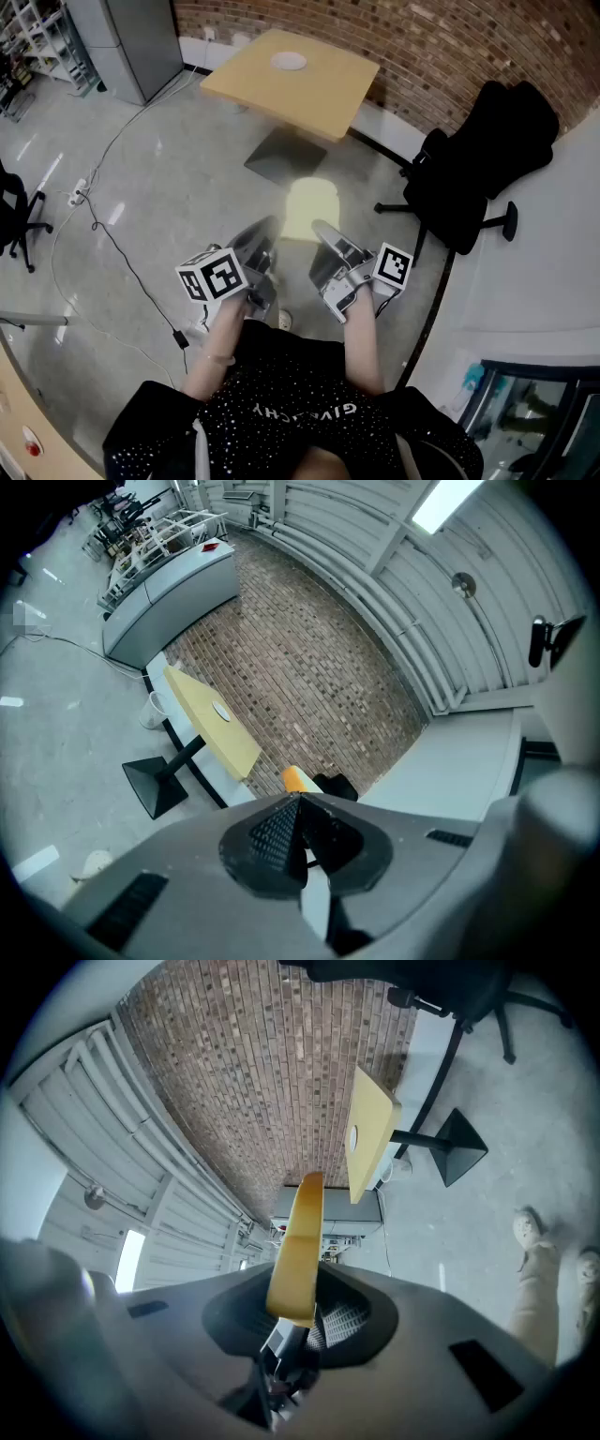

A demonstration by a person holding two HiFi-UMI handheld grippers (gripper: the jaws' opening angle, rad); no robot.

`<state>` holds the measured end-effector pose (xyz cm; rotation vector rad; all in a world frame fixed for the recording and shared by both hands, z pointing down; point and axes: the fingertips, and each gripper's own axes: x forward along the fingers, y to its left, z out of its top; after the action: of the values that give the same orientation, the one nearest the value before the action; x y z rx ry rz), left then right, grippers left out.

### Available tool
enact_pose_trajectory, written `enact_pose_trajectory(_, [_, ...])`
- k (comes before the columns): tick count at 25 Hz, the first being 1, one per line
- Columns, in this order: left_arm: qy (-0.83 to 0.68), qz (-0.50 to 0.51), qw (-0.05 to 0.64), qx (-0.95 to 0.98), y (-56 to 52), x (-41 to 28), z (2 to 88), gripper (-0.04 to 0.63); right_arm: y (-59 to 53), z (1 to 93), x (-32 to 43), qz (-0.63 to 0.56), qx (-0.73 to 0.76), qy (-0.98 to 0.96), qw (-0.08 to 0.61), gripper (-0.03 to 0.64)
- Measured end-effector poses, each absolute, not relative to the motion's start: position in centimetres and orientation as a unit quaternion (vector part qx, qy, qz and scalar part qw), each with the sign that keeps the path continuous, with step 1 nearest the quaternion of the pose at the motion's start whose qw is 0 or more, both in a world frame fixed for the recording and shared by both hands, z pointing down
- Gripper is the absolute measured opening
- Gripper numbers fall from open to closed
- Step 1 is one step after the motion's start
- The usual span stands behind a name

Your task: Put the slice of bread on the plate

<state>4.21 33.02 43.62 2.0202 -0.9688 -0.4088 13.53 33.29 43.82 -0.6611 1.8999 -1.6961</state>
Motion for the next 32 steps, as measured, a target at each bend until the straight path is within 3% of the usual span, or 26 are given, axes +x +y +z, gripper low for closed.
enact_pose_trajectory(12, [-0.384, -0.165, 0.421, 0.805, 29.9, 4.5, 44.0, 0.011, 30.3, 43.9, 14.1, -0.611, -0.253, 0.707, 0.249, 0.097])
enact_pose_trajectory(32, [-0.366, -0.156, 0.432, 0.810, 11.0, 3.2, 41.9, 0.011, 12.0, 42.3, 12.5, -0.617, -0.268, 0.695, 0.254, 0.097])
